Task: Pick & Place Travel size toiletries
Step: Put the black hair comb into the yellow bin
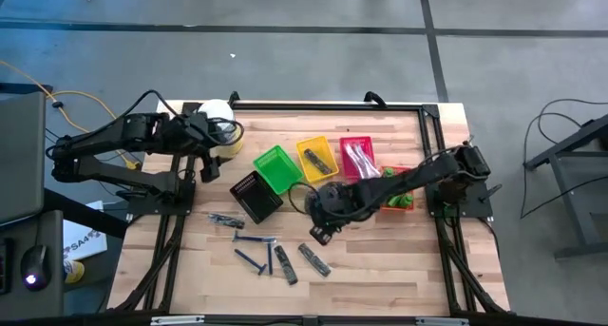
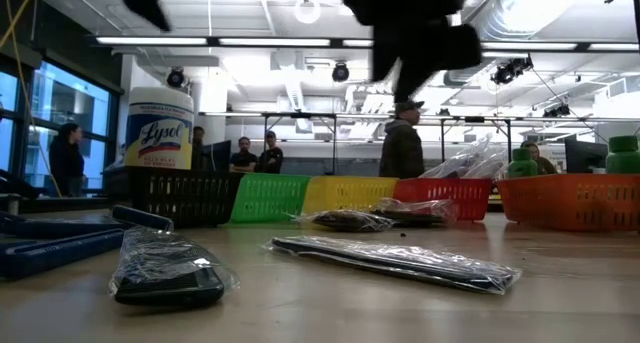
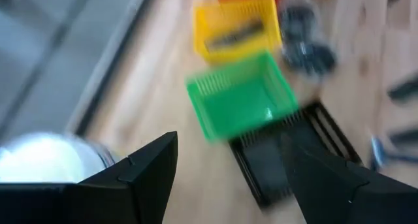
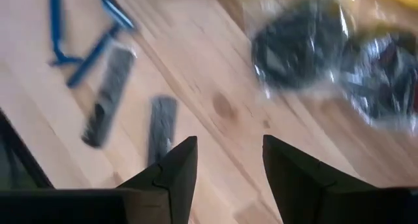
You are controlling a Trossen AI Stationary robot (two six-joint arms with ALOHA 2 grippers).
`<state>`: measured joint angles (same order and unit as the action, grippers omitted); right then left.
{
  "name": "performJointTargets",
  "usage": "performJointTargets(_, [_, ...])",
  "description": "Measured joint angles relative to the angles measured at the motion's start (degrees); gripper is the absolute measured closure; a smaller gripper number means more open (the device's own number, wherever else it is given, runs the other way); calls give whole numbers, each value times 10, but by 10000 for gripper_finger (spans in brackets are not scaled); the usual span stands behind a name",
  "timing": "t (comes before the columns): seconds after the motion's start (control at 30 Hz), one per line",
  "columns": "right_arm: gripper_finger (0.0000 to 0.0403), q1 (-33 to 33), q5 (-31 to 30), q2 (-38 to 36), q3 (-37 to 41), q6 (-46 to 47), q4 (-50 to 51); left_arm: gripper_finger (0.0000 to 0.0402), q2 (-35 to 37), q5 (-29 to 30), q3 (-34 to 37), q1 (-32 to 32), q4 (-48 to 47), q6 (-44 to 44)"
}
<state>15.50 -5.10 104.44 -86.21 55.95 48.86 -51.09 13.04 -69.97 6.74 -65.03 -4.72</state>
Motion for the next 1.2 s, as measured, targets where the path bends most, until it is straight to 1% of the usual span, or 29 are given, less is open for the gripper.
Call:
performJointTargets(0.07, [239, 16, -10, -4, 0, 20, 33, 142, 0, -25, 0, 0, -56, -21])
performJointTargets(0.17, [239, 43, -50, -17, 0, 42, 73, 142, 0, -60, 4, 0, -132, -69])
performJointTargets(0.3, [239, 82, -119, -47, 0, 65, 134, 142, 8, -143, 41, 0, -201, -107])
performJointTargets(0.37, [239, 95, -140, -62, 0, 82, 158, 142, 13, -176, 74, 0, -204, -114])
performJointTargets(0.47, [239, 102, -160, -93, 0, 93, 189, 142, 17, -217, 132, 0, -185, -117])
performJointTargets(0.57, [239, 103, -176, -122, 0, 91, 203, 142, 17, -262, 191, 0, -136, -111])
performJointTargets(0.63, [239, 103, -194, -136, 0, 86, 203, 142, 12, -278, 224, -1, -98, -97])
performJointTargets(0.73, [239, 100, -215, -154, 0, 76, 208, 142, -2, -284, 261, -15, -60, -68])
performJointTargets(0.87, [239, 98, -228, -165, 0, 69, 219, 142, -32, -287, 288, -54, -23, -28])
performJointTargets(1.0, [239, 98, -233, -166, 0, 69, 232, 142, -76, -302, 297, -106, -5, -26])
performJointTargets(1.13, [239, 99, -235, -166, 0, 69, 238, 142, -127, -258, 297, -167, 5, -56])
performJointTargets(1.2, [239, 98, -236, -166, 0, 69, 239, 142, -152, -246, 297, -191, 26, -65])
